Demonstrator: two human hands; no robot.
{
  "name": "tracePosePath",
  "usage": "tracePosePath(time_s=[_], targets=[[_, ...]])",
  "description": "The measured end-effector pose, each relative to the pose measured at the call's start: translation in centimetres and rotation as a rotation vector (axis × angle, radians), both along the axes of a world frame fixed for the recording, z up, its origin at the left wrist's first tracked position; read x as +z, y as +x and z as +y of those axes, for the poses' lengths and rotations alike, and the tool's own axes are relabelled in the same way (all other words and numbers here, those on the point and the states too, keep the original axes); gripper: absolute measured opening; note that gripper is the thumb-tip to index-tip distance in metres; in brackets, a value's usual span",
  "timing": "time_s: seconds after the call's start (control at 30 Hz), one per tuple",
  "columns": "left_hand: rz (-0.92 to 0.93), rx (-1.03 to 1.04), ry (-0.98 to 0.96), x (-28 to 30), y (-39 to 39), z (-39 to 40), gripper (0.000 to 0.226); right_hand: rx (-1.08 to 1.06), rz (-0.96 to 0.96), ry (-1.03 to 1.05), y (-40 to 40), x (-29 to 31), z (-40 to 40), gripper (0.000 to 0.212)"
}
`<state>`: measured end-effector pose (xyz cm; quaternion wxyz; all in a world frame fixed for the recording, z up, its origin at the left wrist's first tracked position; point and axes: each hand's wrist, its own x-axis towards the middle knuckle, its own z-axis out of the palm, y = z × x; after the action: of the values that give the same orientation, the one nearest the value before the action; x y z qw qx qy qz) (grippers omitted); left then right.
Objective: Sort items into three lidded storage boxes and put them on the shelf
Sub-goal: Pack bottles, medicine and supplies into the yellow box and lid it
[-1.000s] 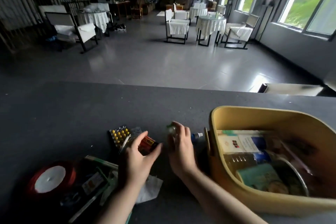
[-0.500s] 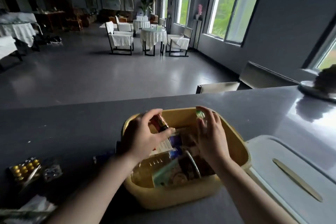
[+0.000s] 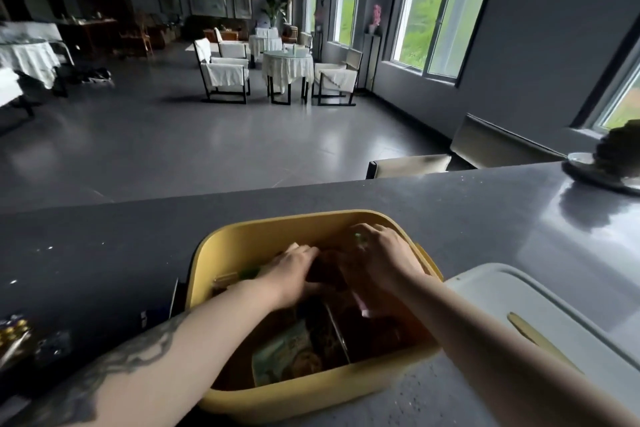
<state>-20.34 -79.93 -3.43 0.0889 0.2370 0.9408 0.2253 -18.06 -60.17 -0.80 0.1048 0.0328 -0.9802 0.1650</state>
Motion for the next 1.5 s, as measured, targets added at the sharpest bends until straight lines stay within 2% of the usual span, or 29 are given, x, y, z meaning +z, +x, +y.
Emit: tracePosePath(time_s=[0.07, 0.33, 0.47, 0.53, 0.6, 0.7, 0.77, 0.83, 1.0, 1.13, 1.23, 1.3, 1.37, 1.5], targets=[[0.005, -0.029, -0.052, -0.3, -0.2, -0.1, 0.069, 0.001, -0.044, 0.035, -0.4, -0.7, -0.8, 0.039], [-0.004, -0.092, -0.085, 0.6, 0.0, 0.2, 0.052, -0.083, -0.188, 0.269, -0.7, -2.4, 0.3, 0.027], [0.011, -0.084, -0.103, 2.6, 1.3, -0.4, 0.062, -0.084, -0.128, 0.158, -0.5, -1.5, 0.2, 0.039], [0.116, -0.004, 0.034, 4.5, 2.2, -1.4, 0.061, -0.091, 0.030, 0.013, -0.2, -0.5, -0.1, 0.031], [0.317, 0.175, 0.320, 6.3, 3.7, -3.1, 0.048, -0.134, 0.173, -0.149, 0.6, 0.8, -0.8, 0.023], [0.631, 0.457, 0.676, 7.3, 7.1, -7.3, 0.030, -0.113, 0.308, -0.487, 2.6, 2.8, -4.7, 0.031], [0.675, 0.604, 0.811, 6.1, 9.6, -10.6, 0.025, -0.018, 0.411, -0.618, 4.5, 3.8, -9.4, 0.029], [0.613, 0.735, 0.876, 4.1, 12.0, -14.0, 0.024, 0.157, 0.452, -0.663, 6.9, 4.5, -14.7, 0.028], [0.454, 1.061, 0.736, -1.8, 17.2, -22.9, 0.008, 0.567, 0.355, -0.716, 12.0, 3.7, -24.9, 0.030], [0.376, 1.204, 0.651, -4.8, 20.5, -27.3, 0.013, 0.713, 0.225, -0.610, 13.6, -0.1, -30.7, 0.029], [0.389, 1.225, 0.601, -5.7, 22.3, -30.0, 0.012, 0.723, 0.004, -0.488, 13.3, -4.3, -34.3, 0.032], [0.400, 1.222, 0.472, -5.8, 23.4, -31.8, 0.009, 0.674, -0.113, -0.422, 12.5, -6.6, -36.5, 0.032], [0.355, 1.212, 0.342, -5.8, 24.6, -33.3, 0.022, 0.634, -0.160, -0.330, 11.5, -8.3, -38.5, 0.033], [0.242, 1.156, 0.333, -6.4, 27.4, -35.0, 0.035, 0.588, -0.205, -0.225, 10.2, -10.3, -41.9, 0.036]])
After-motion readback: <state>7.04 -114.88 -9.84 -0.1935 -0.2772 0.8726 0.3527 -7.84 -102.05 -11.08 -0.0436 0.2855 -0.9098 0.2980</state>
